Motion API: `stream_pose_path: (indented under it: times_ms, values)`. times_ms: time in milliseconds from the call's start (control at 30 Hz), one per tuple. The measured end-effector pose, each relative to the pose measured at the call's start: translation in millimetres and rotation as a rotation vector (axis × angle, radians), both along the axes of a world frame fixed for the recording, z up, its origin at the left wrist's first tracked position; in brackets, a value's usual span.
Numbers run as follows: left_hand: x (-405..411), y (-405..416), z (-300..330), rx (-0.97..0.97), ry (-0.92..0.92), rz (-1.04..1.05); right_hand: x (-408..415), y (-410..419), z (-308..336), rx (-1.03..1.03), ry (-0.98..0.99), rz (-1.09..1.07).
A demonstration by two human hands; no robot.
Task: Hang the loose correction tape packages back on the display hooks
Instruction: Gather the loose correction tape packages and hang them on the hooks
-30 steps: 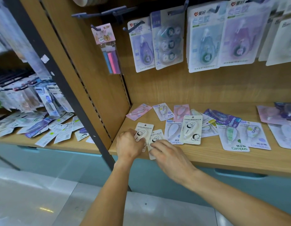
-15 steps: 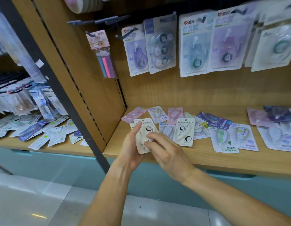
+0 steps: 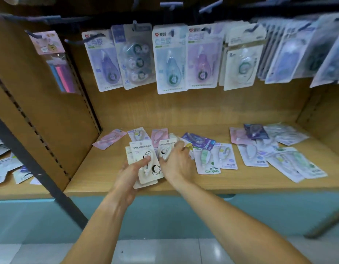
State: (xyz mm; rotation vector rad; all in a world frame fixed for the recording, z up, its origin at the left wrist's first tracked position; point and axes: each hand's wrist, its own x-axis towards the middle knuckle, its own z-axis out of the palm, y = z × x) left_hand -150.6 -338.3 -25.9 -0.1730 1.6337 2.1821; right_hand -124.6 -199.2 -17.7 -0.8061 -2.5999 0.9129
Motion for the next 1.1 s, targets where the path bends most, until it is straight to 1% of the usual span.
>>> stream_pose_path:
  times_ms: [67, 167, 200, 300, 333, 367, 433, 567, 633, 767, 900, 933, 1000, 1100]
  values:
    - [0.2, 1.8, 2.2, 0.005, 0.007, 0.031, -1.7, 2.9, 6.3, -0.166, 0.086, -0.029]
    - [1.4, 7.4, 6.6, 0.034, 0.018, 0.066, 6.0, 24.7, 21.5, -0.318, 0.281, -0.089]
    - [3.4, 13.8, 8.4, 0.043, 0.031, 0.063, 12.6, 36.5, 30.2, -0.409, 0.355, -0.108]
    - [18.1, 47.7, 15.6, 0.054, 0.095, 0.031, 45.4, 69.0, 60.1, -0.853, 0.568, -0.085]
    - [24.7, 62.2, 18.0, 0.058, 0.123, 0.013, 58.9, 76.6, 64.8, -0.947, 0.595, -0.067]
    - [32.7, 78.0, 21.1, 0.066, 0.146, -0.018, 72.0, 83.9, 64.1, -0.975, 0.588, -0.055]
    - [48.2, 109.7, 24.1, 0.097, 0.163, -0.076, 93.2, 97.1, 50.5, -0.953, 0.545, -0.075]
    - [71.3, 153.2, 24.5, 0.125, 0.140, -0.179, 119.9, 123.7, 26.7, -0.928, 0.427, -0.138]
    - [74.5, 161.4, 20.1, 0.101, 0.133, -0.192, 128.2, 136.6, 22.0, -0.928, 0.417, -0.132]
    - [72.8, 163.6, 13.8, 0.062, 0.068, -0.188, 135.5, 152.9, 17.0, -0.966, 0.476, -0.118]
    - [71.9, 159.2, 14.3, -0.005, 0.041, -0.233, 133.3, 155.0, 10.7, -0.816, 0.421, -0.098]
    - [73.7, 158.3, 14.7, -0.023, 0.034, -0.259, 132.4, 155.8, 8.5, -0.808, 0.402, -0.103]
    - [81.4, 157.0, 16.8, -0.051, 0.028, -0.317, 131.4, 158.4, 7.8, -0.899, 0.374, -0.112]
    - [91.2, 154.7, 18.6, -0.059, 0.028, -0.339, 131.6, 160.3, 5.8, -1.162, 0.333, -0.091]
